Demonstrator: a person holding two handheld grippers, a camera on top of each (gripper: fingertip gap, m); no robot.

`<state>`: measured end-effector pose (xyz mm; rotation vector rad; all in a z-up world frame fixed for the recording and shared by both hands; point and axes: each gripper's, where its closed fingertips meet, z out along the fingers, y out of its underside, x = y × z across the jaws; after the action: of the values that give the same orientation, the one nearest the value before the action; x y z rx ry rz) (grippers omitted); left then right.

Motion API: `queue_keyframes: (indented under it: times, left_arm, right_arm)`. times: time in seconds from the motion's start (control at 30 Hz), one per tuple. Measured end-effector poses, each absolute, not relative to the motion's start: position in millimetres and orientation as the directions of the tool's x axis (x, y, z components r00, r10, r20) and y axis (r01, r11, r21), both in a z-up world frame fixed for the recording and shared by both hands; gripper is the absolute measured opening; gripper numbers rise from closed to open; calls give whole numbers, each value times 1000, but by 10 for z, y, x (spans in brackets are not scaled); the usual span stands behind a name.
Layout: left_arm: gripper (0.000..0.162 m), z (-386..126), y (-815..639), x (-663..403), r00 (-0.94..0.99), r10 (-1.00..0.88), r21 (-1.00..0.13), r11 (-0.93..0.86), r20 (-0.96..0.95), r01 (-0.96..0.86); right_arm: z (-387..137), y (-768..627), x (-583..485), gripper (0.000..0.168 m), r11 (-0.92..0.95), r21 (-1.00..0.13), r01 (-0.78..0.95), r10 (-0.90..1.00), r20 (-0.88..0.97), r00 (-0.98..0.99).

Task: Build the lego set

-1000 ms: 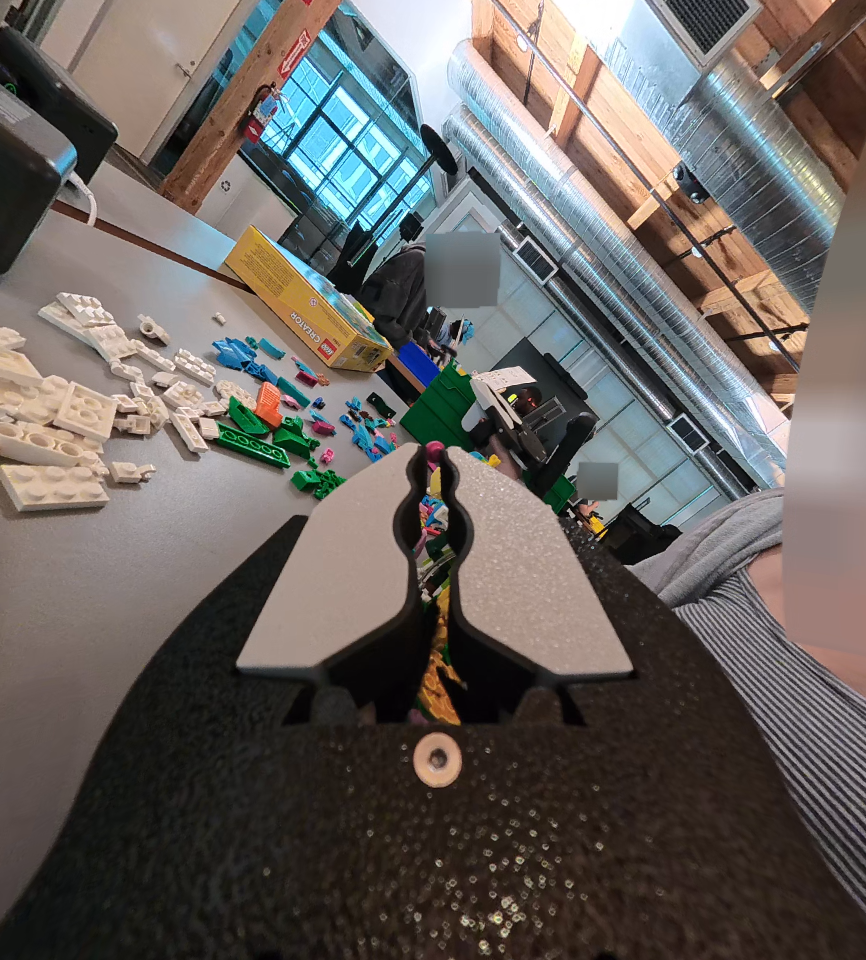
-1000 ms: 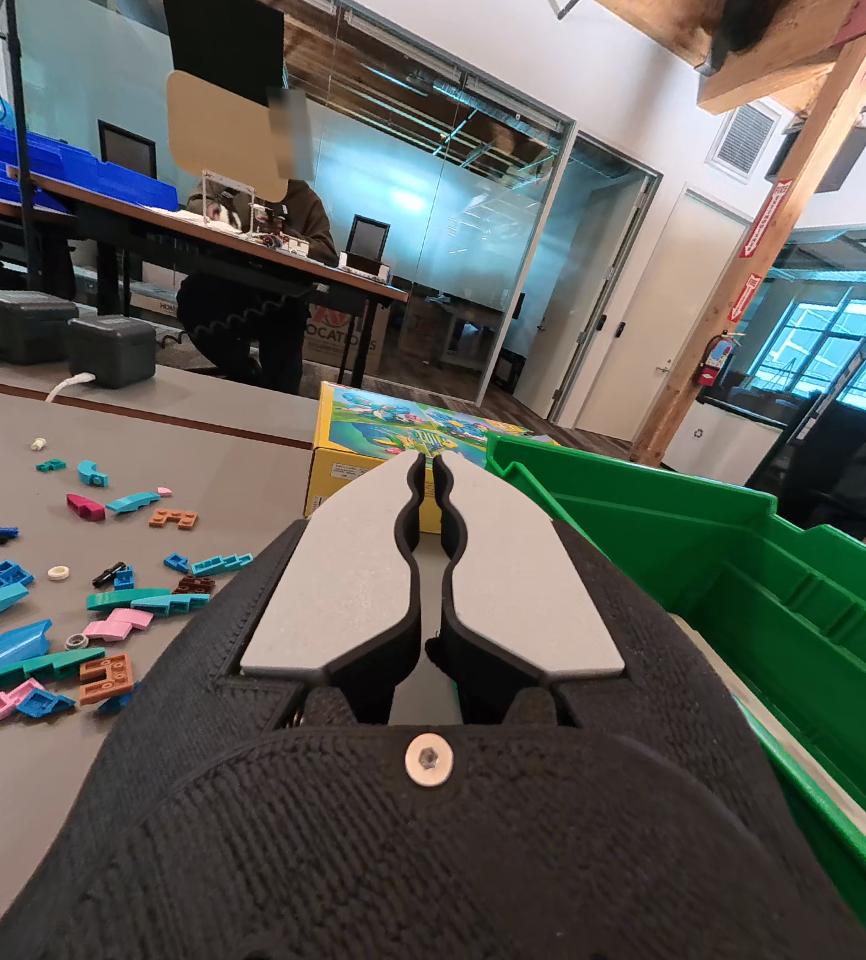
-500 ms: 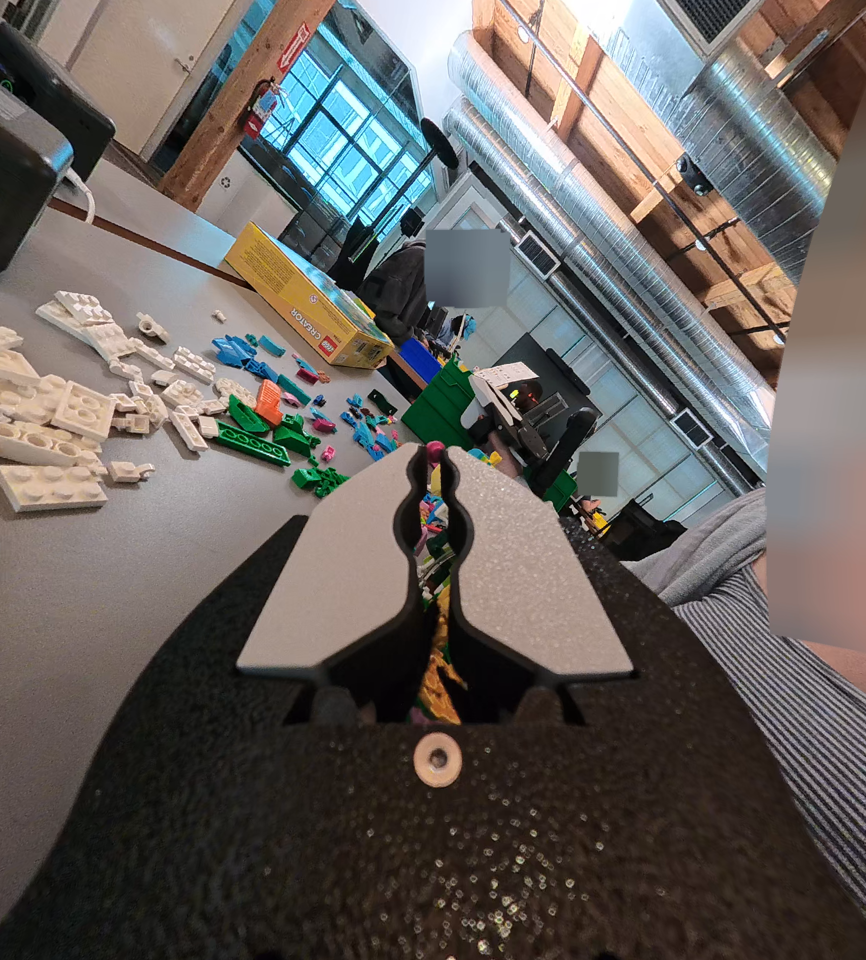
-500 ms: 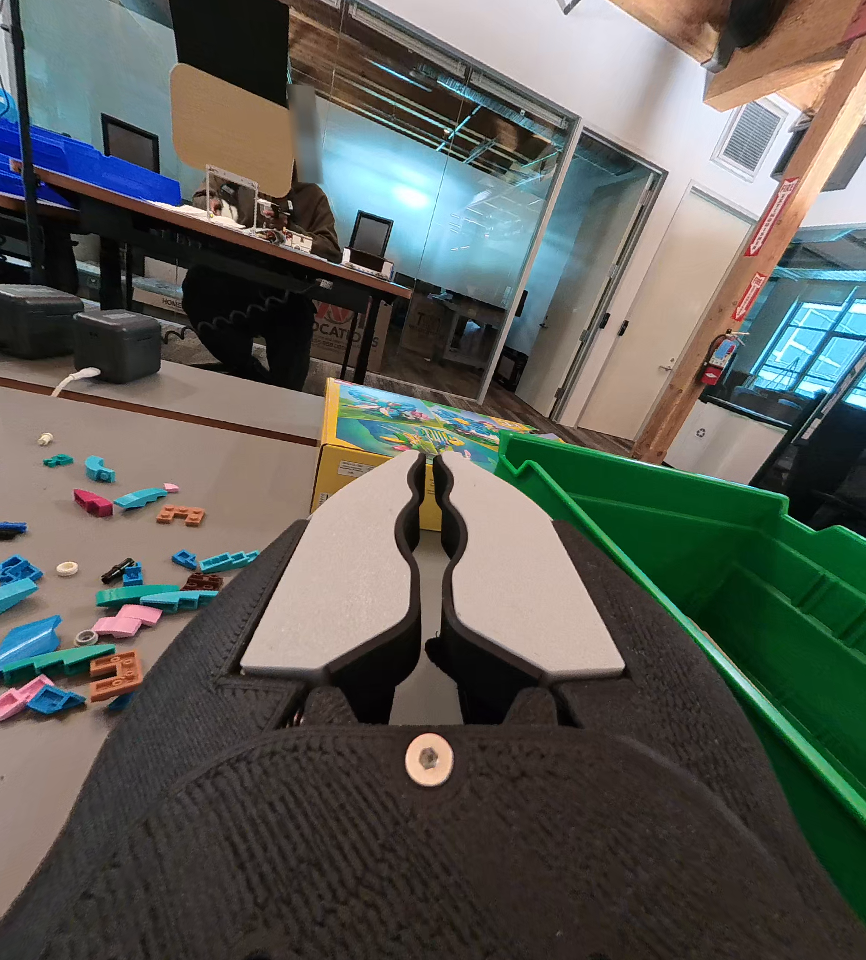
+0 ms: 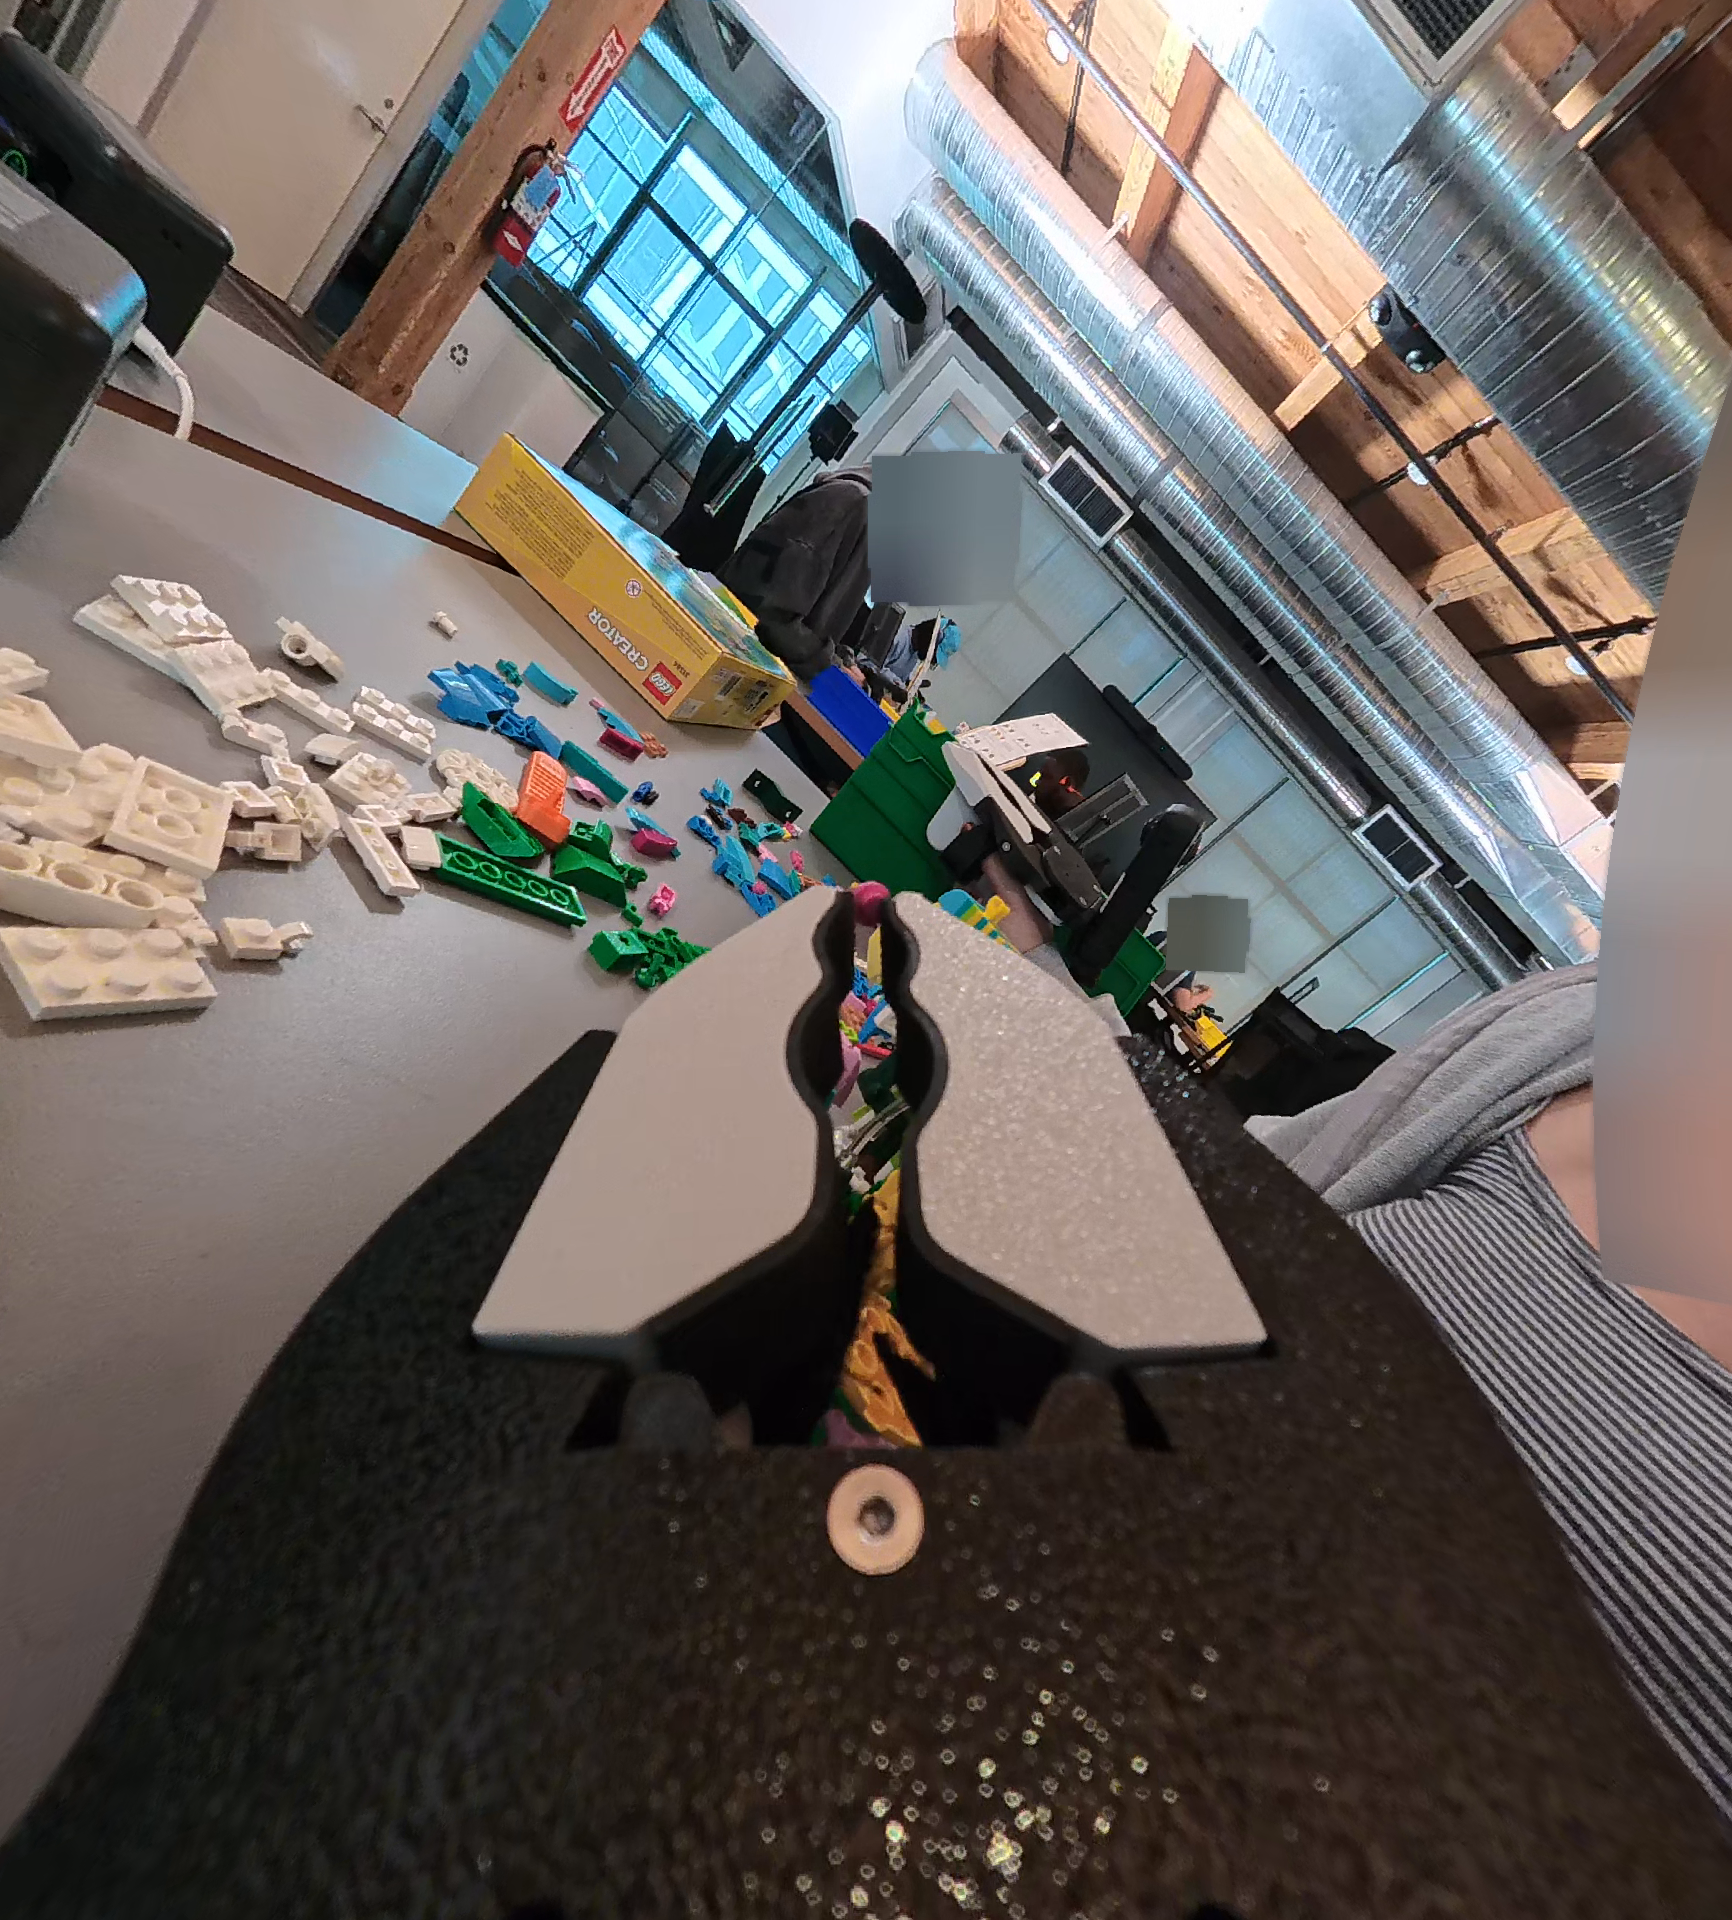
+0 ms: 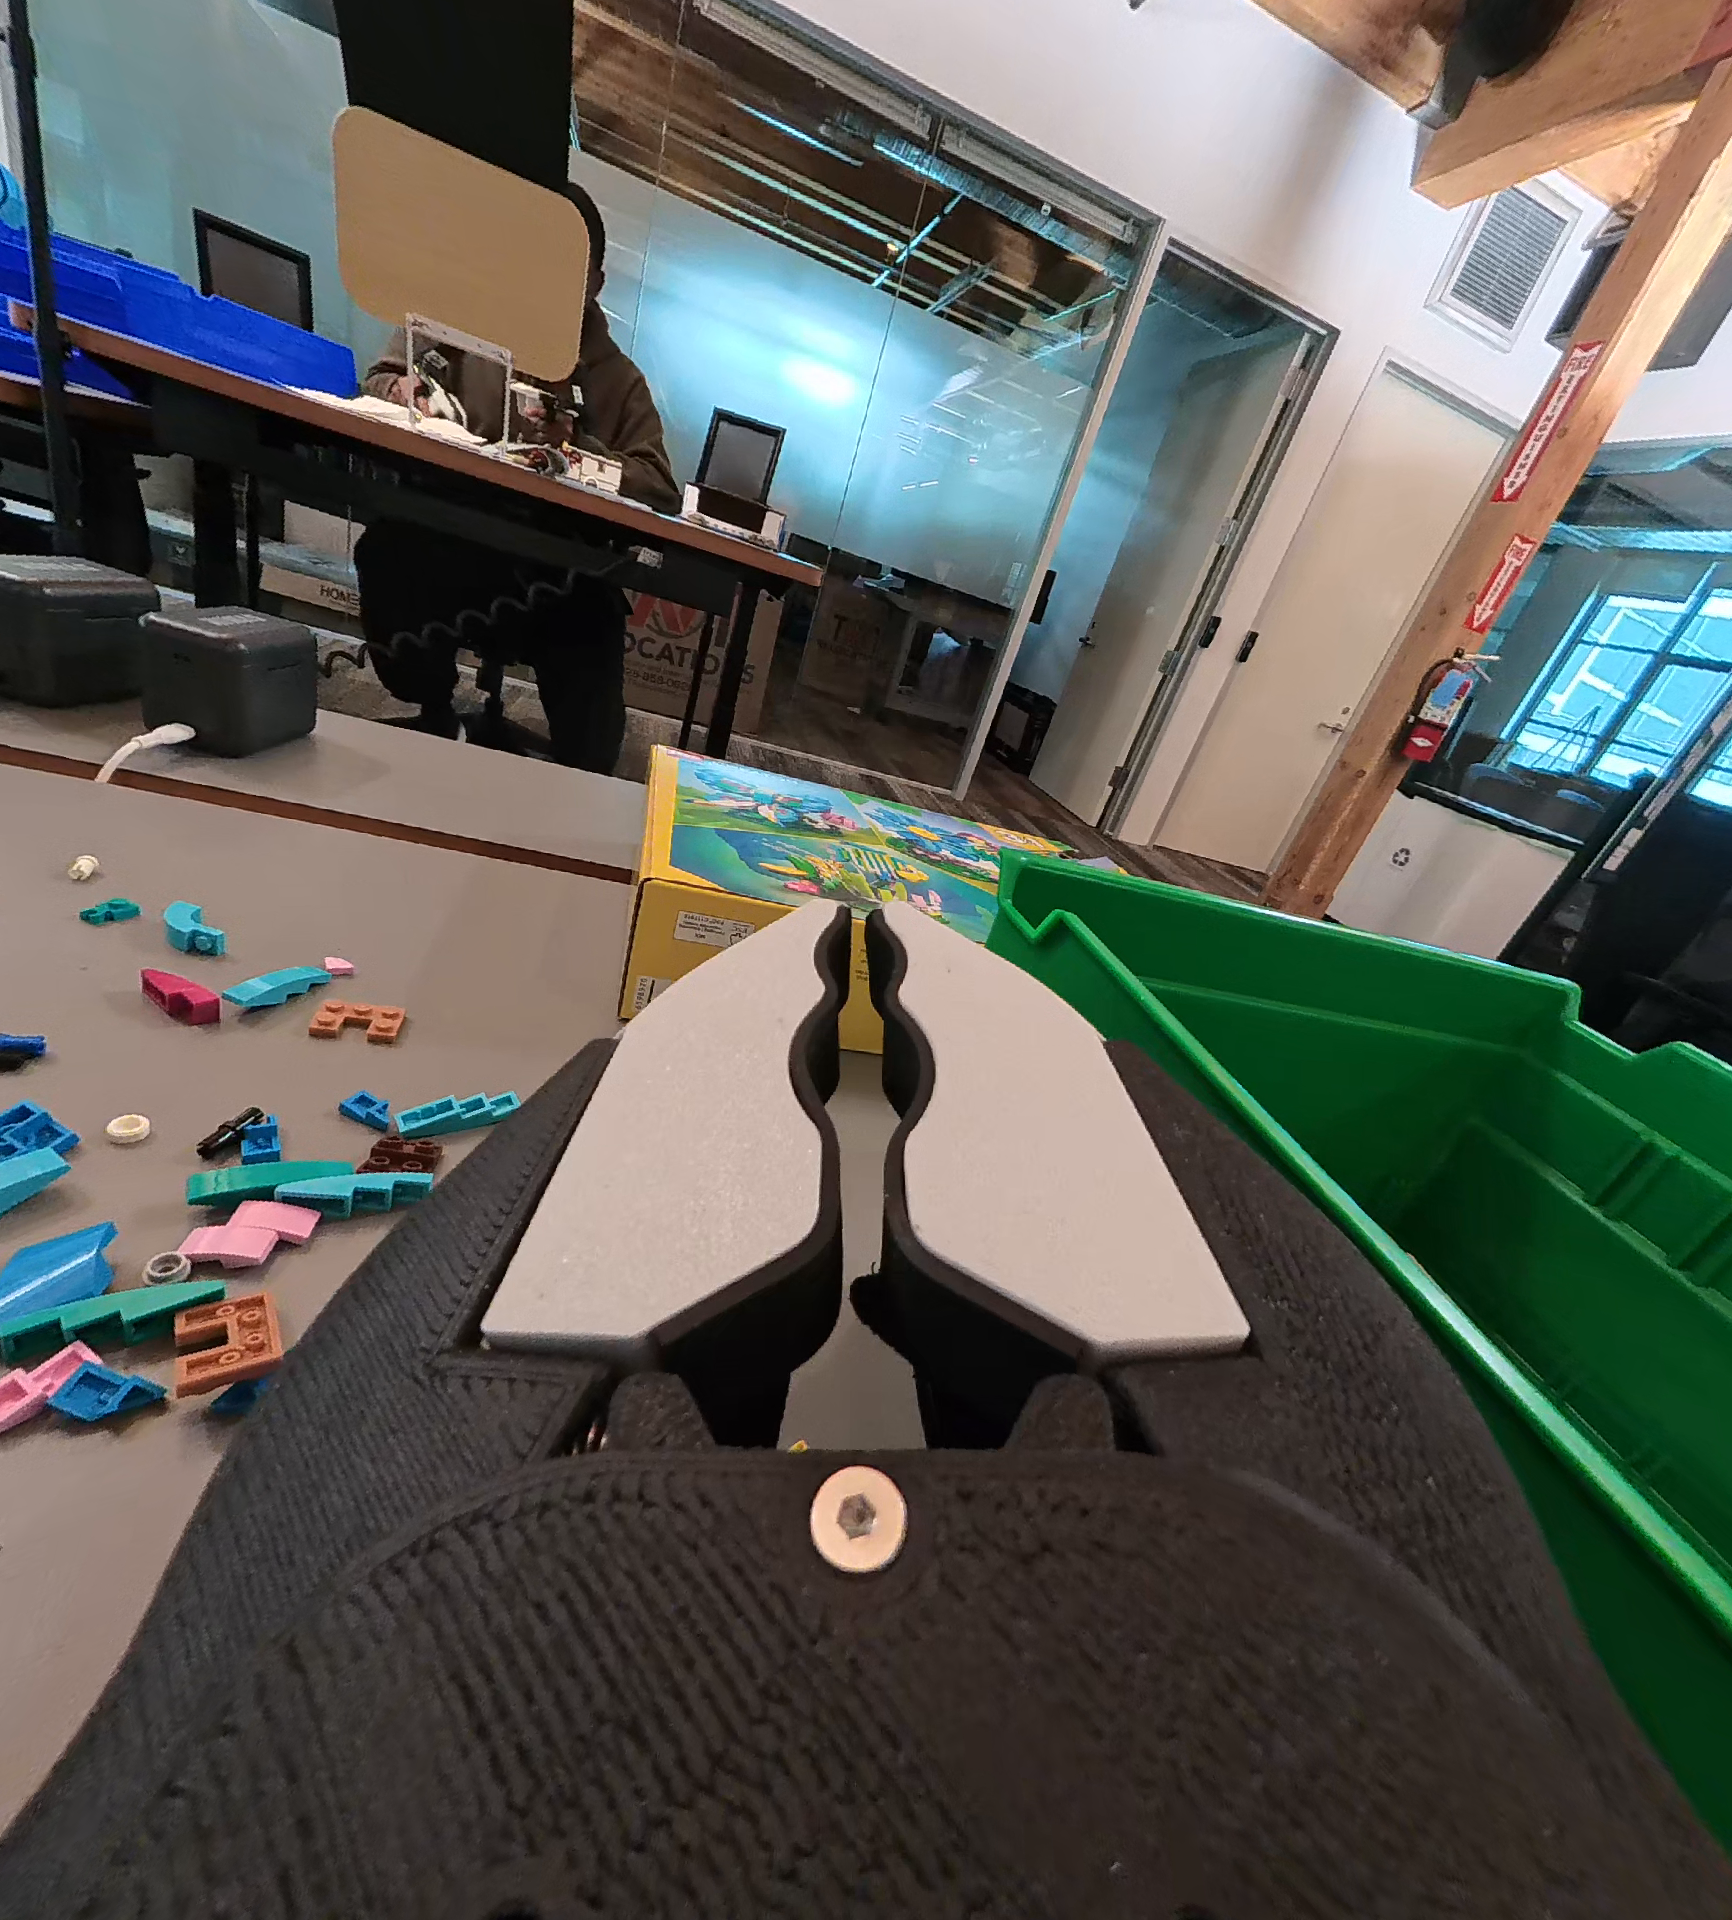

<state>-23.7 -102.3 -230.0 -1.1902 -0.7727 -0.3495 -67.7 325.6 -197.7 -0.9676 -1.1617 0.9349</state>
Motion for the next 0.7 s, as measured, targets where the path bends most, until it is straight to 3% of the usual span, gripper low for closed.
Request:
queue_keyframes:
  times: [0.5, 0.7]
  left_arm:
    - [4, -2298, -1025, -236, 701, 144, -697, 359, 699, 621]
    - [4, -2298, -1025, -234, 701, 144, -697, 358, 698, 621]
  right_arm:
    - [-1969, 3267, -670, 2, 303, -949, -84, 947, 289, 142]
    - [-2069, 3072, -668, 2, 257, -965, -50, 962, 260, -87]
